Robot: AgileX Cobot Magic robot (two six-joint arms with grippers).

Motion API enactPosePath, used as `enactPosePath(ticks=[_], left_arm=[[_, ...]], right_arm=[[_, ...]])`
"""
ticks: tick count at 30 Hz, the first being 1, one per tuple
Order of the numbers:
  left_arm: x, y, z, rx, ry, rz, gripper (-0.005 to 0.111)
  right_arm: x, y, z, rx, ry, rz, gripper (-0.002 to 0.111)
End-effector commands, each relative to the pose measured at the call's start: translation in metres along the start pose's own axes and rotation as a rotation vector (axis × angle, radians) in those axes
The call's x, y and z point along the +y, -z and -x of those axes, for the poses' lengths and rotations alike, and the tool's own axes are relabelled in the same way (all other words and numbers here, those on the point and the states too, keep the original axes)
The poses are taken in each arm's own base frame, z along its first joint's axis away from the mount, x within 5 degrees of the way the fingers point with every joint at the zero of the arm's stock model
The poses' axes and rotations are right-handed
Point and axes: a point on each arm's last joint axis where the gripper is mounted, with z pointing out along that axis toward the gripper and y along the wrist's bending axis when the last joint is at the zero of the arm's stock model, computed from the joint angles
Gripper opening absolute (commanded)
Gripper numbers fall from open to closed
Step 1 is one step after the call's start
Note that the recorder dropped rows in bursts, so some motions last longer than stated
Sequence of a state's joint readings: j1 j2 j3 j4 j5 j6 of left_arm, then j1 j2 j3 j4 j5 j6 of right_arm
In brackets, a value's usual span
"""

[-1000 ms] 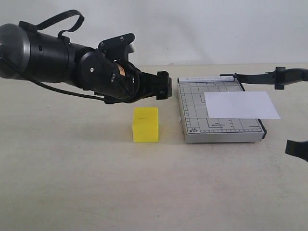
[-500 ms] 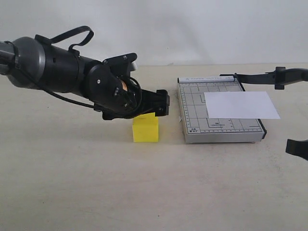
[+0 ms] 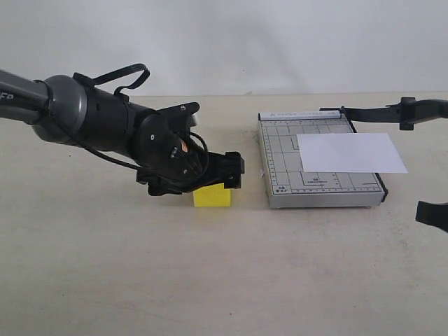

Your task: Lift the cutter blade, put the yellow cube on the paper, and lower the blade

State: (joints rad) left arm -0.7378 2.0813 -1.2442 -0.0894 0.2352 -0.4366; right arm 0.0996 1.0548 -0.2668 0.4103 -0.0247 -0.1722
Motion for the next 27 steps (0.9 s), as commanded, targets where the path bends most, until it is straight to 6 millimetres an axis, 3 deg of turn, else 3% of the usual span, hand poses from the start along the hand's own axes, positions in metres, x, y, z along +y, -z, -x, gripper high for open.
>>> enactPosePath(ticks=[1,6,14,27], left_arm=[[-0.0018,0.0001,0.0001,0.008,0.036,0.001,0.079],[0.0003,0.0002,-0.0041,0.053,0.027,0.025,0.037],[0.0012,0.0002,-0.0034,0.050,0.022,0.027,0.007],[-0.0011,0.0001,0.0044,-0.035,-0.045,0.002,0.004]], right_arm=[[0.0003,0.0012,0.0034,-0.023,-0.003,0.001,0.000],[0.0003,0.0012,0.0031,-0.021,-0.005,0.001,0.000],[0.0003,0.0012,0.0031,-0.021,-0.005,0.001,0.000],[0.0003,0.0012,0.0034,-0.023,-0.008,0.001,0.000]])
